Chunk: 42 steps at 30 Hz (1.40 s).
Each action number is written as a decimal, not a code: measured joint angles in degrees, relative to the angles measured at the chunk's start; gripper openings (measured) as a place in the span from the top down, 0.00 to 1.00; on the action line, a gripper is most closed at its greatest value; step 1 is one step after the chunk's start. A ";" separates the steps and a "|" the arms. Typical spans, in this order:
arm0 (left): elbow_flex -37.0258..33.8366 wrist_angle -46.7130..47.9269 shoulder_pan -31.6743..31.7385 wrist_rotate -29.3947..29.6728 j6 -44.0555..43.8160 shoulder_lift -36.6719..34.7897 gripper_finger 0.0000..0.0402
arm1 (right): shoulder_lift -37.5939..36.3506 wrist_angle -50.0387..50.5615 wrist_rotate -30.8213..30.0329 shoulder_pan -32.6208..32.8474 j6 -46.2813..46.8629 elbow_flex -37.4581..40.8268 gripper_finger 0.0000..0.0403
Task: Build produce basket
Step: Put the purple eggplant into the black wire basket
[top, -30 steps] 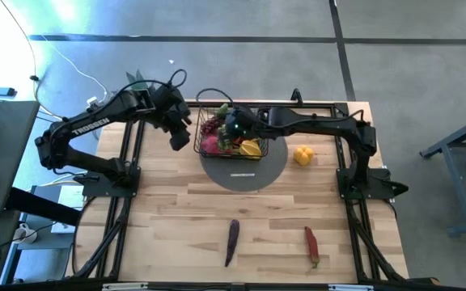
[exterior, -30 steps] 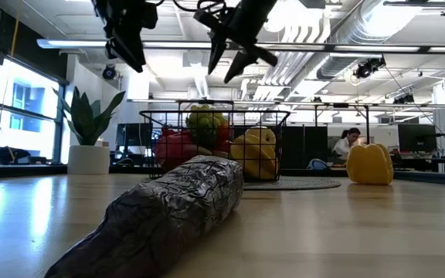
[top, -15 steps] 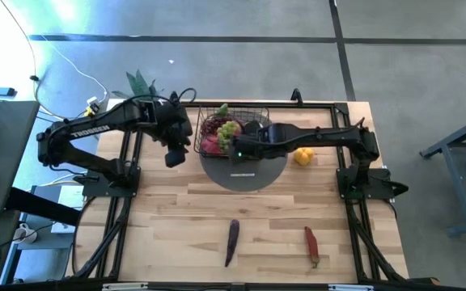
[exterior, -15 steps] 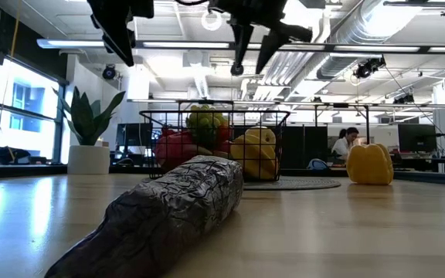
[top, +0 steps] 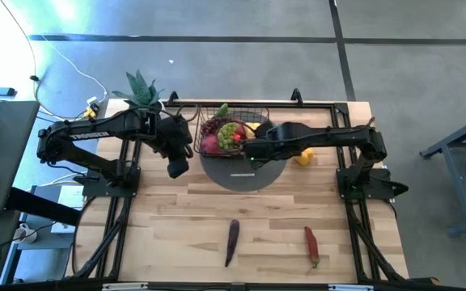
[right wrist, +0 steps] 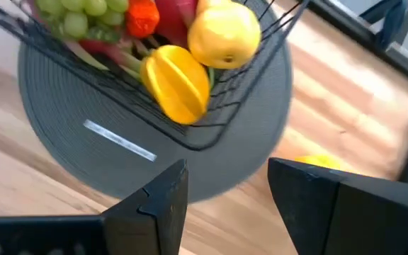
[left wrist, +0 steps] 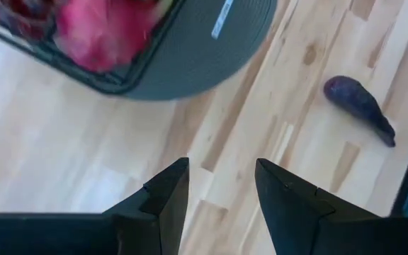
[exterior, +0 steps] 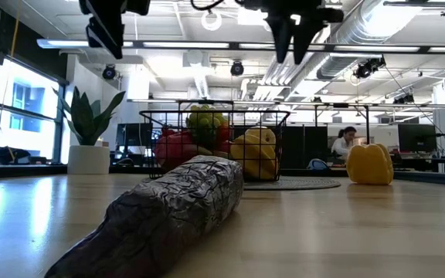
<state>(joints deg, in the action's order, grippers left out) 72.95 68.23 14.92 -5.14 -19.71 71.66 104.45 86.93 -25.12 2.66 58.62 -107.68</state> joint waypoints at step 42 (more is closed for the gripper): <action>-0.05 -10.34 -27.47 16.72 -60.61 3.37 0.62 | -13.06 3.09 -5.22 -0.80 -12.19 0.07 0.56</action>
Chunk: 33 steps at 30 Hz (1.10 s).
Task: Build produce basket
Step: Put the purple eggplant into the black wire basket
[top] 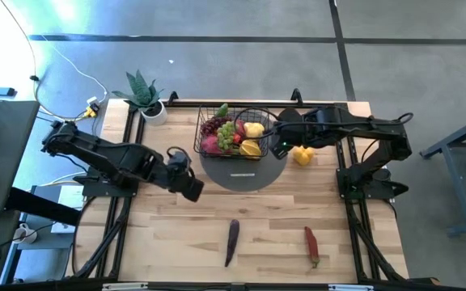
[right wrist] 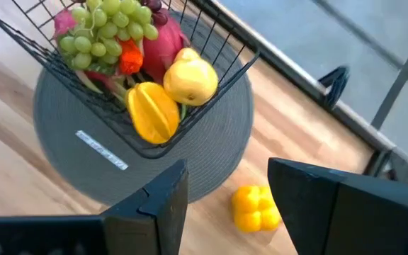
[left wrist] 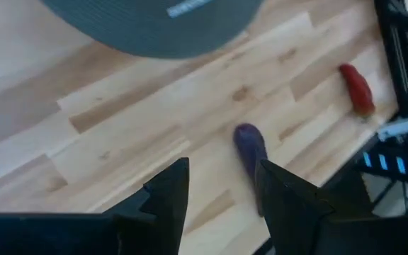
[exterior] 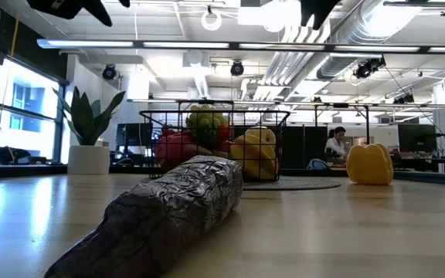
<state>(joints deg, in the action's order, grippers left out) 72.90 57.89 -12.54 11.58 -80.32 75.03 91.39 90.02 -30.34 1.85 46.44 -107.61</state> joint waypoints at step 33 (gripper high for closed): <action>0.02 -19.61 -6.19 1.44 1.92 17.22 0.62 | 0.28 -1.21 13.78 1.13 -1.83 0.13 0.56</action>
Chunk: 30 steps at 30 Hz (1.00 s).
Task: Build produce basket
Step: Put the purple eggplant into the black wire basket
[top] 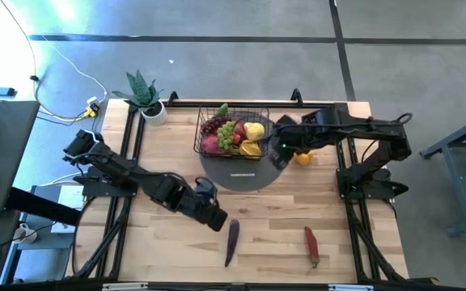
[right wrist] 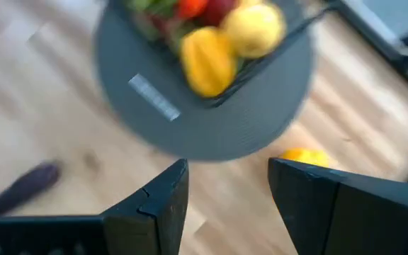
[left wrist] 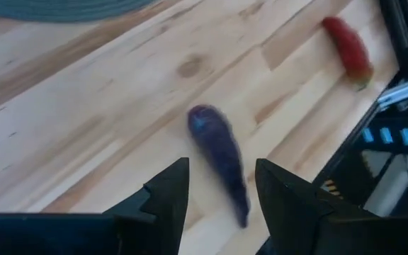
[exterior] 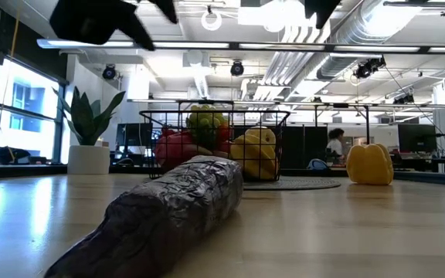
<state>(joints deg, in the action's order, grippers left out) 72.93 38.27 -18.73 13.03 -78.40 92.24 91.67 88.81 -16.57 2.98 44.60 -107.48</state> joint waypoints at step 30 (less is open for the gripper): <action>0.04 25.89 -6.74 -4.86 -6.41 -6.02 0.62 | 12.07 -22.19 14.50 17.91 -45.36 0.04 0.42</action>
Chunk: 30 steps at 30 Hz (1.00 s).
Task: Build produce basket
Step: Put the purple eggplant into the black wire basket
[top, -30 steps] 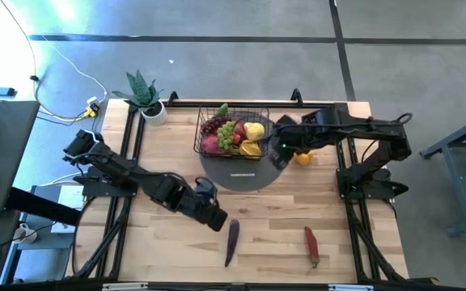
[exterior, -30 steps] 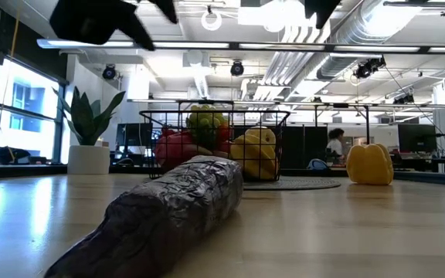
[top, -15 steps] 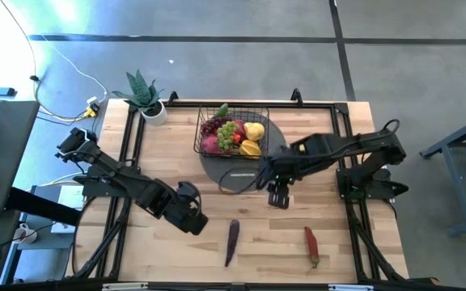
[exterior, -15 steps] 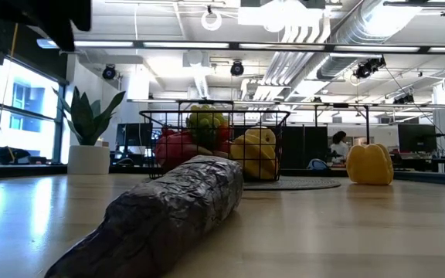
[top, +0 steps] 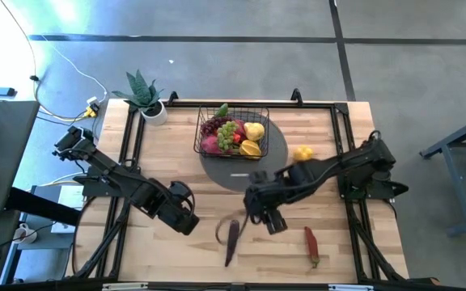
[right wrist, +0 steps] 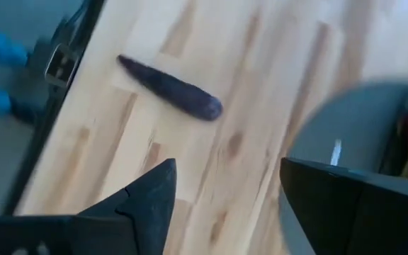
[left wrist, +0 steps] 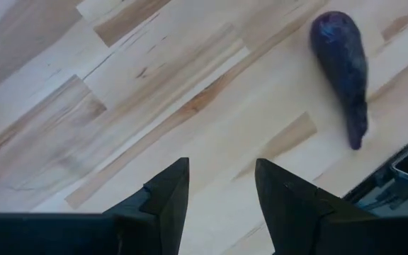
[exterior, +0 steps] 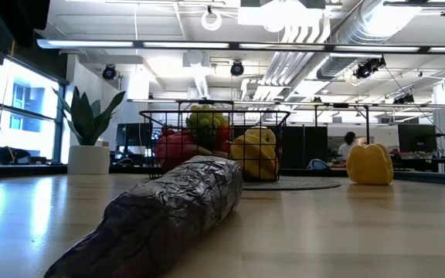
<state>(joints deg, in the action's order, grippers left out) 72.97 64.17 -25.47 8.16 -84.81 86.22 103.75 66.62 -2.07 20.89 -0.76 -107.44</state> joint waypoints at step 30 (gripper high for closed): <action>-0.02 12.80 0.06 1.07 -3.35 0.21 0.62 | 17.93 -15.94 1.06 4.34 -40.71 -0.04 0.41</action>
<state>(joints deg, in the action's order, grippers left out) 72.95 76.97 -25.41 9.23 -88.16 86.43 121.68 50.68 -1.01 25.23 -41.47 -107.48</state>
